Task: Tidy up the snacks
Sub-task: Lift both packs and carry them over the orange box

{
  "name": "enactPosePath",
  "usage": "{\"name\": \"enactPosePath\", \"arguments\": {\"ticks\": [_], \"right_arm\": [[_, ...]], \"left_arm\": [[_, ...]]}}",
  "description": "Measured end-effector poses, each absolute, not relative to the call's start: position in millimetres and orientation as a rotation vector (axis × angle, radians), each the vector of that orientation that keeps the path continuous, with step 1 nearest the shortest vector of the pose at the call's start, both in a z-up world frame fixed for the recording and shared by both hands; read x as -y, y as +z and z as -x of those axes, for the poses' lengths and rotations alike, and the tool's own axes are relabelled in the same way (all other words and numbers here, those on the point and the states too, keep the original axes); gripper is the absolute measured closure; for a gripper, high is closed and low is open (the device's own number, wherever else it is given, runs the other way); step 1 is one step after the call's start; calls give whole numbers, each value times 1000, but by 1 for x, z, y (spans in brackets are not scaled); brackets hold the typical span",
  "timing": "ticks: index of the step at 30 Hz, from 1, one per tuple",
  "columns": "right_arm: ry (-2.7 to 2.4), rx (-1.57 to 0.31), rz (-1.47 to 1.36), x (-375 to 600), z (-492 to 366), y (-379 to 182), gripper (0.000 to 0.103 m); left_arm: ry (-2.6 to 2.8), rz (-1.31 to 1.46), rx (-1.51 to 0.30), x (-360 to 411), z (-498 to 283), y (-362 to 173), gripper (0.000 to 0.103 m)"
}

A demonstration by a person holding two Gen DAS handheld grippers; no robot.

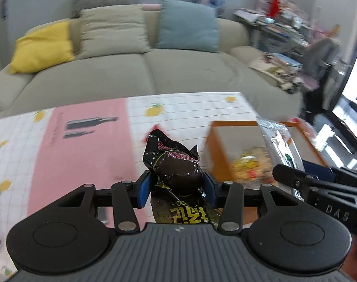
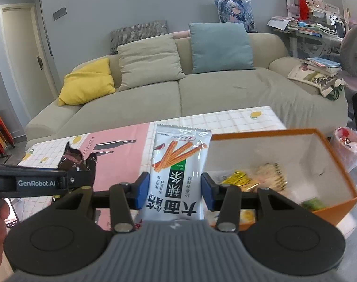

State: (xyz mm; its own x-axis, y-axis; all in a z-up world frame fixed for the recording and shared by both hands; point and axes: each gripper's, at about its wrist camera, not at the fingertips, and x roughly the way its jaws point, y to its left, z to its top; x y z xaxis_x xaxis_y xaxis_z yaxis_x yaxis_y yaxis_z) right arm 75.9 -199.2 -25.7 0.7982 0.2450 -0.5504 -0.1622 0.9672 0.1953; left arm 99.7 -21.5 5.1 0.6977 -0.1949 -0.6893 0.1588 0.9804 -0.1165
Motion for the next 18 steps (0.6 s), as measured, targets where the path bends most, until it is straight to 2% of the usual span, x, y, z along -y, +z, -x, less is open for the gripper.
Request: {"name": "enactPosePath", "arguments": {"ticks": [10,18], "right_arm": [[170,-675,-101,301,-93,17,57],[130,-860,-52,364,-150,-15,57]], "left_arm": [[-488,24,-830,105,-145,32,50],[-590,-116,-942,183,-190,-1,50]]}}
